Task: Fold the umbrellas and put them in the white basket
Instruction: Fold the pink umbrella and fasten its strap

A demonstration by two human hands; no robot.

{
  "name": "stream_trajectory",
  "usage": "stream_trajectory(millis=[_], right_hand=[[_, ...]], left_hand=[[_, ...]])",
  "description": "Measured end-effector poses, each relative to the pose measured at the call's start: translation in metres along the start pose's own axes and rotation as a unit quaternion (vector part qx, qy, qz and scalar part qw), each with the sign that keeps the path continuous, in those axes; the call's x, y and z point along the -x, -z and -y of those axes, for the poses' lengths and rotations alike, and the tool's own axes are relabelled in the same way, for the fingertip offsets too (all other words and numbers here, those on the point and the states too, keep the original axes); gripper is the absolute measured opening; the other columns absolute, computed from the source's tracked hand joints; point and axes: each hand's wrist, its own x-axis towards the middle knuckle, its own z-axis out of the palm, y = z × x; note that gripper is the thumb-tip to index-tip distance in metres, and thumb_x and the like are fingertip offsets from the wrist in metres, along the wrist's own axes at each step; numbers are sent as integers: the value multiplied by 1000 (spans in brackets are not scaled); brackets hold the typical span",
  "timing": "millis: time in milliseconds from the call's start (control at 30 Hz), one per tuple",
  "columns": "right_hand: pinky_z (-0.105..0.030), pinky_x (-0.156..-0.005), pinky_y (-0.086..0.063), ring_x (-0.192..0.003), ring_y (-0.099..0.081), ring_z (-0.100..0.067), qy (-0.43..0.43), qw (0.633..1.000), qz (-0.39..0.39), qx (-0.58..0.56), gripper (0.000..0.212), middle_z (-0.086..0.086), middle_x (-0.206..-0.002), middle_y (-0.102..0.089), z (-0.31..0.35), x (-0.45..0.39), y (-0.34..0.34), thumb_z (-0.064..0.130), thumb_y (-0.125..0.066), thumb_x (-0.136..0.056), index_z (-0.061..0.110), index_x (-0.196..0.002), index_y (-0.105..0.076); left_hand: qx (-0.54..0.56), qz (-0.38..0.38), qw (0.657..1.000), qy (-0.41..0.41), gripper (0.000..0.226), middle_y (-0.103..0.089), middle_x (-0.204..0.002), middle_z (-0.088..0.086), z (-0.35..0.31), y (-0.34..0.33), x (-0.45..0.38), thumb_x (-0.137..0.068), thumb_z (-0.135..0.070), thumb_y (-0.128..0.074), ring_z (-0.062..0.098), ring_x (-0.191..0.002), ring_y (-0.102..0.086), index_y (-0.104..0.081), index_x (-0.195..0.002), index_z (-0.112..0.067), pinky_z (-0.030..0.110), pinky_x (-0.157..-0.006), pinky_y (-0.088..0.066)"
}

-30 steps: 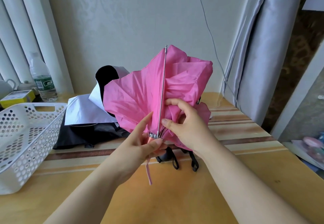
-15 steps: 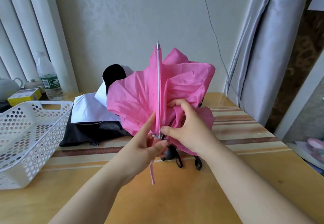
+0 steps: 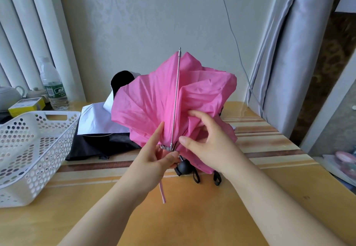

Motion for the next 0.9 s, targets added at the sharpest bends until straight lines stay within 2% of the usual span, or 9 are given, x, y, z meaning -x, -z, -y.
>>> stream_trajectory(millis=[133, 200, 267, 333, 467, 567, 633, 733, 900], right_hand=[[-20, -77, -43, -90, -53, -14, 193, 933, -245, 179, 39, 6, -106, -41, 21, 12, 0, 27, -75, -78, 26, -112, -55], [-35, -90, -48, -110, -49, -25, 226, 913, -209, 268, 52, -3, -124, -41, 27, 10, -1, 31, -74, -80, 29, -127, -53], [-45, -104, -40, -135, -27, -31, 133, 942, -114, 287, 66, -1, -150, -16, 25, 2, 0, 42, -67, -85, 45, -142, -35], [-40, -107, -36, -143, -18, -27, 13, 982, -32, 184, 72, 9, -155, 3, 17, -5, 1, 49, -63, -86, 55, -144, -20], [-31, -108, -35, -135, -35, -12, 13, 999, -35, -31, 74, 14, -145, -32, 3, -15, -8, 41, -72, -82, 54, -139, -27], [-29, -108, -37, -124, -39, 0, 19, 991, -57, -117, 71, 37, -119, -37, 1, -18, -14, 21, -78, -80, 49, -131, -38], [-28, -105, -39, -120, -39, 1, 7, 987, -75, -139, 69, 31, -122, -38, -2, -17, -17, 16, -78, -79, 51, -123, -39], [-29, -105, -40, -123, -36, 0, -3, 983, -94, -158, 65, 25, -129, -36, -4, -13, -24, 15, -76, -81, 52, -119, -38], [-38, -96, -52, -123, -48, -8, 0, 969, -115, -218, 61, 28, -126, -44, 2, -12, -30, 15, -77, -80, 61, -103, -43]], left_hand=[[-28, -12, 1000, -5, 76, -42, -53, -17, 1, -3, -1, -93, -5, -59, 13, -72, -53, -21, -145, -46, 18, -75, -49], [-34, -10, 999, -4, 78, -41, -57, -12, 5, -6, -1, -92, -5, -60, 18, -73, -49, -20, -145, -47, 30, -79, -47], [-38, -11, 999, -14, 79, -38, -58, -11, 9, -9, 1, -92, -7, -60, 15, -69, -46, -19, -141, -52, 29, -75, -45], [-42, -8, 999, -25, 76, -38, -61, -11, 9, -12, 5, -92, -11, -61, 10, -65, -43, -19, -137, -55, 22, -68, -42], [-28, 28, 999, -24, 68, -60, -84, -4, 4, -19, 14, -92, -13, -58, 1, -76, -60, -24, -136, -52, 9, -65, -44], [-55, 65, 996, -3, 71, -67, -101, 12, -1, -15, 15, -88, -28, -60, 6, -95, -66, -22, -144, -49, 23, -89, -50], [-77, 84, 993, 22, 76, -65, -107, 21, -4, -7, 10, -89, -25, -64, 18, -100, -67, -21, -146, -49, 38, -99, -49], [-86, 100, 990, 49, 85, -67, -102, 16, -9, -3, 0, -86, -11, -69, 23, -94, -69, -20, -142, -53, 38, -94, -52], [-30, 73, 997, 19, 77, -71, -86, 6, -8, -13, -4, -90, -21, -63, 23, -78, -69, -17, -145, -50, 34, -75, -56]])
